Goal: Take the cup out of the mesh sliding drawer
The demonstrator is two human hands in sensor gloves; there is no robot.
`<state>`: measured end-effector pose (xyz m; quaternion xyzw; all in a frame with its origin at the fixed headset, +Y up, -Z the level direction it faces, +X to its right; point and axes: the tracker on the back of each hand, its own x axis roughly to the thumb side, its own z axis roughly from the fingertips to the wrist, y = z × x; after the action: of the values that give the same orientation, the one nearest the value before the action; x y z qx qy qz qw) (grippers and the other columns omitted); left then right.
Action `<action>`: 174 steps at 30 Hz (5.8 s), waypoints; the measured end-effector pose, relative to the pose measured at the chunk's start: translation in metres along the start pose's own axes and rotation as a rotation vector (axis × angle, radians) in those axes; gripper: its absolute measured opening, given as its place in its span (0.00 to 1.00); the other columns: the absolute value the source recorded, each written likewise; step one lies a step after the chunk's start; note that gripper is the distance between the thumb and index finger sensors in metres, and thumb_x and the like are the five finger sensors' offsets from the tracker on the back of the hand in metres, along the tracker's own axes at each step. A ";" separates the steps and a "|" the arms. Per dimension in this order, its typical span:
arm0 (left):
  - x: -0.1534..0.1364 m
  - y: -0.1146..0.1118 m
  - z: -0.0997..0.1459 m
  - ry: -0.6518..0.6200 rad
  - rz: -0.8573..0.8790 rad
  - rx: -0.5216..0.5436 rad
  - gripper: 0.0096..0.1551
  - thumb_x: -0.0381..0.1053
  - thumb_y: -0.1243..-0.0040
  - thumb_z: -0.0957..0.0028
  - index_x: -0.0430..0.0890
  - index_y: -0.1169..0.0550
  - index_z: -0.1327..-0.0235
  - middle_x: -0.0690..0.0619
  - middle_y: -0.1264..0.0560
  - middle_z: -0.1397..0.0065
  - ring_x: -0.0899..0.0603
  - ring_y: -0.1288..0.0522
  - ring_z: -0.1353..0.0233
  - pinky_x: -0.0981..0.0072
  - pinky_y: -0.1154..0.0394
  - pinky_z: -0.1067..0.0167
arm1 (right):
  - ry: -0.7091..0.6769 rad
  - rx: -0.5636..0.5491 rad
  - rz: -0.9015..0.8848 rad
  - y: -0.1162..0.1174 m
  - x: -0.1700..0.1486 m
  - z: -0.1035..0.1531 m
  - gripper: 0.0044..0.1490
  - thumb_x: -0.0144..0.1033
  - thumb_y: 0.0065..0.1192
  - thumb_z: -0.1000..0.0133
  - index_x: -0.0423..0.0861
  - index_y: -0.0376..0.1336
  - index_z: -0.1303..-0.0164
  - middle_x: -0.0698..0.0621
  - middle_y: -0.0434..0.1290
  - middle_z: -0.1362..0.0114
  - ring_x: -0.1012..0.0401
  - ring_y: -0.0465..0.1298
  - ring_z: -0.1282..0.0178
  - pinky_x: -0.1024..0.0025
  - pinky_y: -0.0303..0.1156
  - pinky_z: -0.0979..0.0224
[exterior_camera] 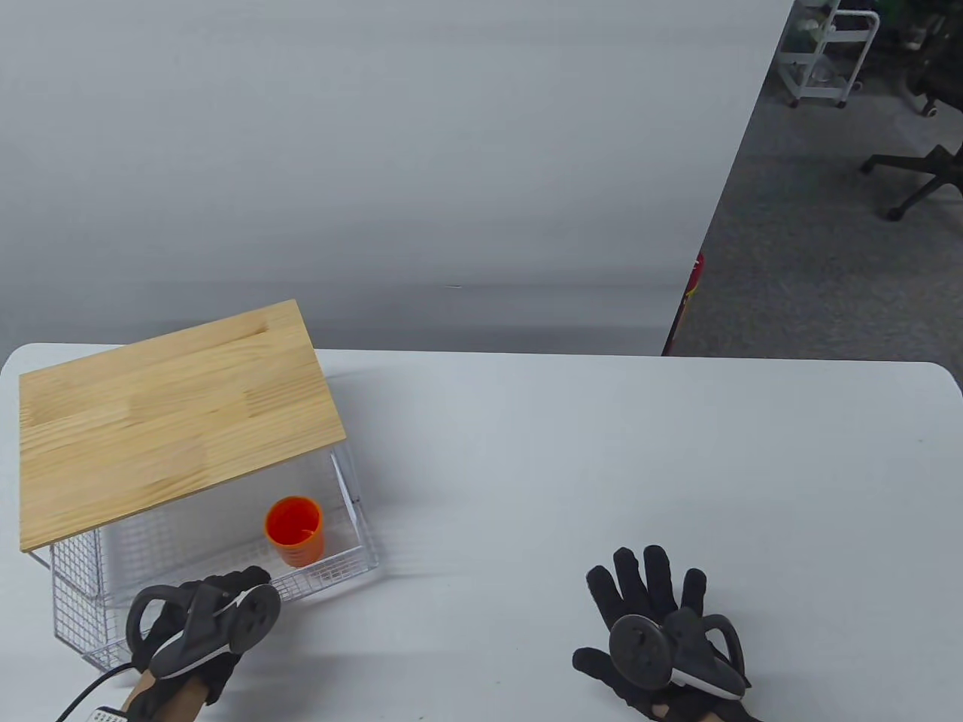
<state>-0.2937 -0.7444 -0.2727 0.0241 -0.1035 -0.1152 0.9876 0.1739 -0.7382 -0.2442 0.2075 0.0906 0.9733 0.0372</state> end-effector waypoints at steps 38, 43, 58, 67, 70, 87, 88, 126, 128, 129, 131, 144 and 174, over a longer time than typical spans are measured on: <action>0.008 -0.001 0.014 0.008 0.006 -0.004 0.17 0.51 0.28 0.44 0.48 0.13 0.46 0.51 0.07 0.46 0.45 0.02 0.49 0.48 0.06 0.55 | -0.013 0.002 0.002 0.000 0.002 0.002 0.59 0.68 0.47 0.45 0.43 0.35 0.16 0.28 0.33 0.13 0.27 0.29 0.21 0.15 0.28 0.35; 0.007 0.006 0.018 0.022 -0.010 0.065 0.24 0.61 0.40 0.42 0.49 0.15 0.43 0.51 0.08 0.44 0.41 0.03 0.49 0.44 0.09 0.53 | -0.016 0.009 -0.006 0.001 0.003 0.002 0.59 0.68 0.47 0.45 0.43 0.35 0.16 0.29 0.33 0.13 0.27 0.29 0.21 0.15 0.28 0.35; 0.002 0.053 0.008 0.037 0.111 0.117 0.48 0.68 0.43 0.46 0.39 0.35 0.22 0.37 0.31 0.20 0.22 0.31 0.22 0.24 0.31 0.34 | -0.001 0.018 -0.018 0.001 -0.001 0.000 0.59 0.68 0.48 0.44 0.43 0.35 0.16 0.29 0.34 0.13 0.27 0.29 0.21 0.15 0.28 0.35; -0.007 0.069 -0.022 0.040 0.255 -0.040 0.56 0.70 0.42 0.45 0.34 0.43 0.18 0.30 0.44 0.16 0.17 0.45 0.19 0.18 0.41 0.31 | 0.007 0.005 -0.031 -0.002 -0.002 0.002 0.59 0.68 0.48 0.44 0.42 0.35 0.16 0.29 0.34 0.13 0.27 0.29 0.21 0.16 0.28 0.35; -0.005 0.065 -0.033 0.039 0.262 -0.124 0.60 0.72 0.42 0.46 0.33 0.45 0.17 0.30 0.45 0.16 0.17 0.45 0.19 0.18 0.40 0.31 | 0.007 0.006 -0.030 -0.002 -0.002 0.002 0.59 0.68 0.48 0.44 0.42 0.36 0.16 0.28 0.34 0.13 0.27 0.29 0.21 0.16 0.29 0.35; -0.003 0.034 -0.075 0.088 0.328 -0.379 0.64 0.71 0.35 0.46 0.31 0.47 0.16 0.31 0.47 0.14 0.18 0.44 0.18 0.19 0.39 0.30 | 0.009 -0.003 -0.030 -0.005 -0.003 0.004 0.59 0.67 0.49 0.44 0.42 0.36 0.16 0.28 0.34 0.13 0.27 0.30 0.21 0.16 0.29 0.35; -0.003 0.034 -0.076 0.087 0.336 -0.381 0.63 0.71 0.35 0.45 0.31 0.46 0.16 0.31 0.47 0.13 0.18 0.44 0.17 0.20 0.39 0.30 | 0.009 -0.004 -0.031 -0.005 -0.003 0.004 0.59 0.67 0.49 0.44 0.42 0.36 0.16 0.28 0.34 0.13 0.27 0.30 0.21 0.15 0.29 0.35; 0.017 0.122 -0.043 -0.043 0.134 -0.076 0.63 0.73 0.29 0.55 0.30 0.34 0.22 0.34 0.30 0.22 0.25 0.27 0.26 0.27 0.27 0.35 | 0.018 -0.022 -0.039 -0.007 -0.005 0.006 0.59 0.67 0.49 0.44 0.42 0.36 0.16 0.28 0.35 0.13 0.27 0.31 0.21 0.15 0.29 0.35; 0.018 0.136 -0.037 -0.055 0.145 -0.051 0.63 0.73 0.29 0.55 0.30 0.33 0.22 0.33 0.30 0.22 0.25 0.26 0.27 0.27 0.27 0.35 | 0.018 -0.025 -0.039 -0.007 -0.006 0.007 0.59 0.67 0.49 0.44 0.42 0.36 0.16 0.28 0.35 0.13 0.27 0.31 0.21 0.16 0.29 0.35; 0.019 0.143 -0.033 -0.064 0.145 -0.032 0.63 0.73 0.29 0.55 0.30 0.33 0.22 0.33 0.30 0.23 0.25 0.26 0.27 0.27 0.27 0.35 | 0.019 -0.026 -0.039 -0.007 -0.006 0.007 0.59 0.67 0.49 0.44 0.42 0.36 0.16 0.28 0.35 0.13 0.27 0.31 0.21 0.16 0.29 0.35; 0.022 0.156 -0.026 -0.086 0.130 0.016 0.63 0.74 0.30 0.55 0.30 0.33 0.22 0.33 0.29 0.23 0.25 0.26 0.27 0.27 0.27 0.35 | 0.020 -0.027 -0.039 -0.007 -0.006 0.007 0.59 0.67 0.49 0.44 0.42 0.36 0.16 0.28 0.35 0.13 0.27 0.31 0.21 0.16 0.29 0.35; 0.074 0.194 -0.001 -0.268 0.157 0.204 0.62 0.74 0.32 0.53 0.31 0.34 0.21 0.33 0.30 0.22 0.26 0.25 0.28 0.28 0.26 0.35 | 0.029 -0.021 -0.035 -0.007 -0.006 0.007 0.59 0.67 0.49 0.44 0.42 0.36 0.16 0.28 0.35 0.13 0.27 0.31 0.21 0.16 0.29 0.35; 0.173 0.060 -0.028 -0.447 0.258 -0.022 0.58 0.67 0.32 0.50 0.31 0.38 0.20 0.29 0.34 0.20 0.25 0.24 0.30 0.28 0.25 0.38 | 0.027 -0.007 -0.040 -0.008 -0.006 0.006 0.59 0.67 0.50 0.44 0.42 0.37 0.16 0.28 0.35 0.13 0.27 0.31 0.20 0.16 0.29 0.35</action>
<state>-0.1094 -0.7258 -0.2609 -0.0261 -0.3201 0.0083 0.9470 0.1826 -0.7298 -0.2428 0.1922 0.0916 0.9755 0.0559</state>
